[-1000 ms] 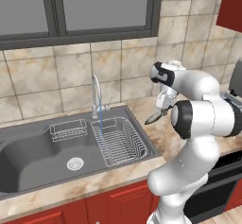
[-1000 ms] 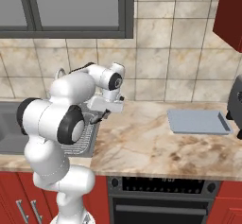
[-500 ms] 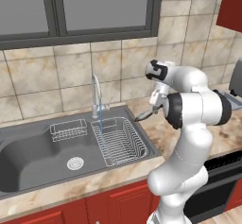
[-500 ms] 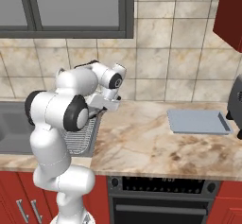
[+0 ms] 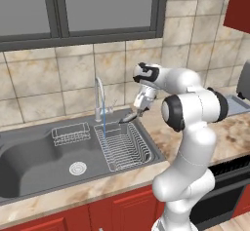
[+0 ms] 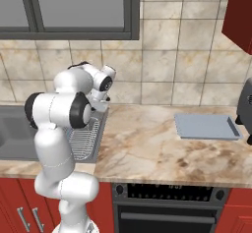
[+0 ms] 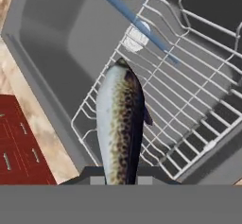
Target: Take the fish out of the fridge, briefly rinse it in the sink, and place it on the tray next to the sink.
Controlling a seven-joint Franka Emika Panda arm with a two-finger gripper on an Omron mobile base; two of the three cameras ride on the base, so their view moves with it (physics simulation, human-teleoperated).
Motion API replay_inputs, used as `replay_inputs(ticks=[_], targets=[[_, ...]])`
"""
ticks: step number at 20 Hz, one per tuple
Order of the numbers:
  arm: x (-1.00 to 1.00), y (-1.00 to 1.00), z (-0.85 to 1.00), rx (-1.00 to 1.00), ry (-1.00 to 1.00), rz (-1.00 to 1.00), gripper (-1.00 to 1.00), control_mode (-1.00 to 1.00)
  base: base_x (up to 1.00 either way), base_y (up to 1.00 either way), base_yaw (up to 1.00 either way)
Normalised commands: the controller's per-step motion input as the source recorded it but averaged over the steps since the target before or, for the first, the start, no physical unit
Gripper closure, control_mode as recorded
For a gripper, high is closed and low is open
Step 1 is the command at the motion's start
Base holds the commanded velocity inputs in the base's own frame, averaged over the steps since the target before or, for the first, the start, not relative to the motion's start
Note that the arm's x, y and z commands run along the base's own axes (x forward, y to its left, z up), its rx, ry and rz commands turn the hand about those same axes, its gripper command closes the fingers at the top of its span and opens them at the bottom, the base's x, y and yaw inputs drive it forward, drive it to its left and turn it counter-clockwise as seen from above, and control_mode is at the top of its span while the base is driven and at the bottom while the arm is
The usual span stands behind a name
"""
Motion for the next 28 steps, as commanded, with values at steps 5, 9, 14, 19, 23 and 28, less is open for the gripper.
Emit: replay_inputs(ticks=[5, 9, 14, 19, 23, 28], targets=[[0.31, 0.66, 0.0, 0.02, 0.0, 0.0, 1.0, -1.0, 0.0, 0.0, 0.0], [0.34, 0.4, 0.0, 0.04, 0.0, 0.0, 1.0, -1.0, 0.0, 0.0, 0.0], [0.4, 0.27, 0.0, 0.06, 0.0, 0.0, 1.0, -1.0, 0.0, 0.0, 0.0], [0.22, 0.16, 0.0, 0.01, 0.03, 0.0, 1.0, -1.0, 0.0, 0.0, 0.0], [-0.08, 0.06, 0.0, 0.0, 0.0, 0.0, 1.0, -1.0, 0.0, 0.0, 0.0], [-0.69, 0.19, 0.0, 0.0, 0.0, 0.02, 1.0, -1.0, 0.0, 0.0, 0.0]])
